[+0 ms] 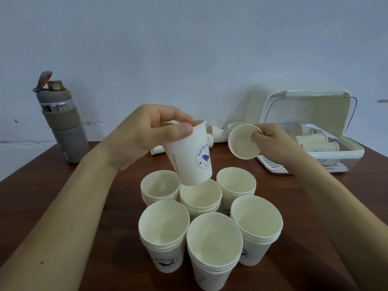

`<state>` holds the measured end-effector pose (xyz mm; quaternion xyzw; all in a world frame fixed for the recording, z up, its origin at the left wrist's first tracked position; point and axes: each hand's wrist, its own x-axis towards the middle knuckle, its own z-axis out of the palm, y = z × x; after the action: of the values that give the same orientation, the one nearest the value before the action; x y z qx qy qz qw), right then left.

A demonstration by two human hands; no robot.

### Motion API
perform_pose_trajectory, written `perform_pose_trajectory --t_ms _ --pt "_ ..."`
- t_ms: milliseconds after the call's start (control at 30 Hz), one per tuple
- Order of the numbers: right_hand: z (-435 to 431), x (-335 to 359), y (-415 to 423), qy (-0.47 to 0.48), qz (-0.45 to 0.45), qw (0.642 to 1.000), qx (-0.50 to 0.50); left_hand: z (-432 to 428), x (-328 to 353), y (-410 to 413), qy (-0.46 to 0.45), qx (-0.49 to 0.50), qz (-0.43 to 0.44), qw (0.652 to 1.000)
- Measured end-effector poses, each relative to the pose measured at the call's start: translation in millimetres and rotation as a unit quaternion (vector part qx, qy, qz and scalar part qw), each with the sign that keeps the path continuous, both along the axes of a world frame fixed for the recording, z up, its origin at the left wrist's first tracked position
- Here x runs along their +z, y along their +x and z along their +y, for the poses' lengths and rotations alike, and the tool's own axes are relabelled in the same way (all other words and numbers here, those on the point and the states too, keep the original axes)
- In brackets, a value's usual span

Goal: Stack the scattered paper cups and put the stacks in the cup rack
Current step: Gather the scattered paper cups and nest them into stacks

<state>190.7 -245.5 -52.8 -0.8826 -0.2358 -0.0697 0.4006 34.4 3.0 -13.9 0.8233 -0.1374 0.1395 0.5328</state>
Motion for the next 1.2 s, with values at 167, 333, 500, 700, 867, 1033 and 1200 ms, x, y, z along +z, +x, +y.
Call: perform_pose_trajectory --t_ms 167,333,500,700,867,1033,1200 --pt "-1.1 5.1 0.8 0.018 -0.030 0.999 -0.011 -7.1 8.6 -11.1 0.061 -0.045 0.033 0.997" --pt "-0.9 9.1 -1.8 0.032 -0.064 0.997 -0.008 -8.8 15.6 -20.6 0.072 -0.082 0.046 0.993" --pt "0.4 15.3 -5.7 0.052 -0.080 0.995 -0.001 -15.9 16.1 -24.2 0.083 -0.094 0.062 0.990" --pt "-0.3 16.9 -11.6 0.059 -0.083 0.995 -0.016 -29.5 14.7 -26.6 0.118 -0.132 0.119 0.977" --pt "-0.9 18.0 -14.4 0.057 -0.078 0.995 -0.020 -41.1 13.1 -30.0 0.179 -0.153 0.129 0.963" --pt "-1.1 20.1 -14.9 0.056 -0.081 0.995 -0.033 -47.1 6.2 -27.6 0.217 -0.137 0.109 0.960" --pt "-1.2 21.5 -16.5 0.048 -0.084 0.994 -0.044 -45.0 -0.3 -24.1 0.240 -0.143 0.099 0.955"
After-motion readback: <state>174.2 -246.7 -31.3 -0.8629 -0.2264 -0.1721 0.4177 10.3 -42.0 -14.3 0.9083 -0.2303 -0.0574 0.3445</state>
